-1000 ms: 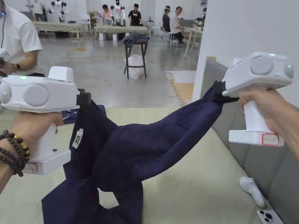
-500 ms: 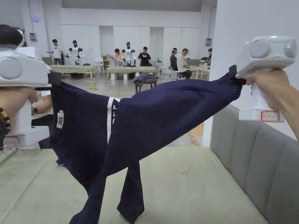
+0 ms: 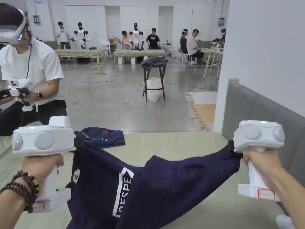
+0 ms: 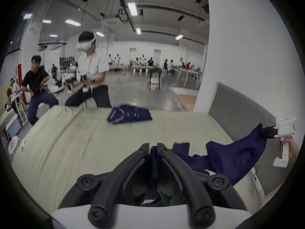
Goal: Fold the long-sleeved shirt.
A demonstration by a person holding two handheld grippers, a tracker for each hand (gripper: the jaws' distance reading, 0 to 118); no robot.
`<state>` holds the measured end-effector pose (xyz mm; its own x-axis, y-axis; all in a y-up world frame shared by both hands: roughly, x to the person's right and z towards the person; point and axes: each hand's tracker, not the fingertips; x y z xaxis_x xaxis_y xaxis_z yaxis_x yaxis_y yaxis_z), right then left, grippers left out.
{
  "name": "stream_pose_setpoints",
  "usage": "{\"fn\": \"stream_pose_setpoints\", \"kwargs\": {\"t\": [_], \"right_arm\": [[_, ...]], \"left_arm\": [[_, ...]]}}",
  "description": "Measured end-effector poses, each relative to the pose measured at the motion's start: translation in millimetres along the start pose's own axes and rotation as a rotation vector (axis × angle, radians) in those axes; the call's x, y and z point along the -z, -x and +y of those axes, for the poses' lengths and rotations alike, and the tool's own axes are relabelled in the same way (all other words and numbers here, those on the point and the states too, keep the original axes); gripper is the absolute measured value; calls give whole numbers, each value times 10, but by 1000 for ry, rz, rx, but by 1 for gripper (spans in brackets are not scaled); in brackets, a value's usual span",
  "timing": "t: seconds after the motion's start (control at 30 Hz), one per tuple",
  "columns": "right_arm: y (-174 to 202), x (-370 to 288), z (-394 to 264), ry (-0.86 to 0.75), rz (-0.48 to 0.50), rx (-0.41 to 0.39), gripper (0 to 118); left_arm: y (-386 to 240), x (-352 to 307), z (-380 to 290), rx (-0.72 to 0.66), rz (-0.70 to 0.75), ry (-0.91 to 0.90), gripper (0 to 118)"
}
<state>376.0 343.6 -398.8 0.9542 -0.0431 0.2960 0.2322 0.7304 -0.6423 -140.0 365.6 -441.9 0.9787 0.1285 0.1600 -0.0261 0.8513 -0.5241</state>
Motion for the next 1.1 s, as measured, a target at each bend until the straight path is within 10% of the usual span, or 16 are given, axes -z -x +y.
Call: {"fn": "stream_pose_setpoints", "kwargs": {"t": [0.4, 0.73, 0.87, 0.9, 0.93, 0.97, 1.0, 1.1], "right_arm": [[-445, -733, -1323, -23, 119, -48, 8], [-597, -560, -3151, 560, 67, -303, 8], [-584, -410, -3233, 530, 52, -312, 10], [-588, -467, -3164, 534, 47, -312, 21], [-590, -532, -3090, 510, 48, -321, 58], [-588, -609, -3018, 461, 49, -333, 93], [-591, -703, -2941, 410, 33, -349, 116], [-619, -1060, -2716, 242, 21, -342, 117]], "left_arm": [[107, -1139, -1265, 86, -43, 40, 11], [392, -1438, -3046, 186, 7, 466, 11], [414, -1413, -3179, 143, 24, 455, 24], [424, -1440, -3151, 125, 22, 437, 48], [432, -1479, -3096, 121, 16, 421, 92], [392, -1532, -3045, 121, 13, 406, 111], [369, -1587, -2987, 121, 14, 391, 107], [334, -1796, -2794, 114, -12, 281, 102]]}}
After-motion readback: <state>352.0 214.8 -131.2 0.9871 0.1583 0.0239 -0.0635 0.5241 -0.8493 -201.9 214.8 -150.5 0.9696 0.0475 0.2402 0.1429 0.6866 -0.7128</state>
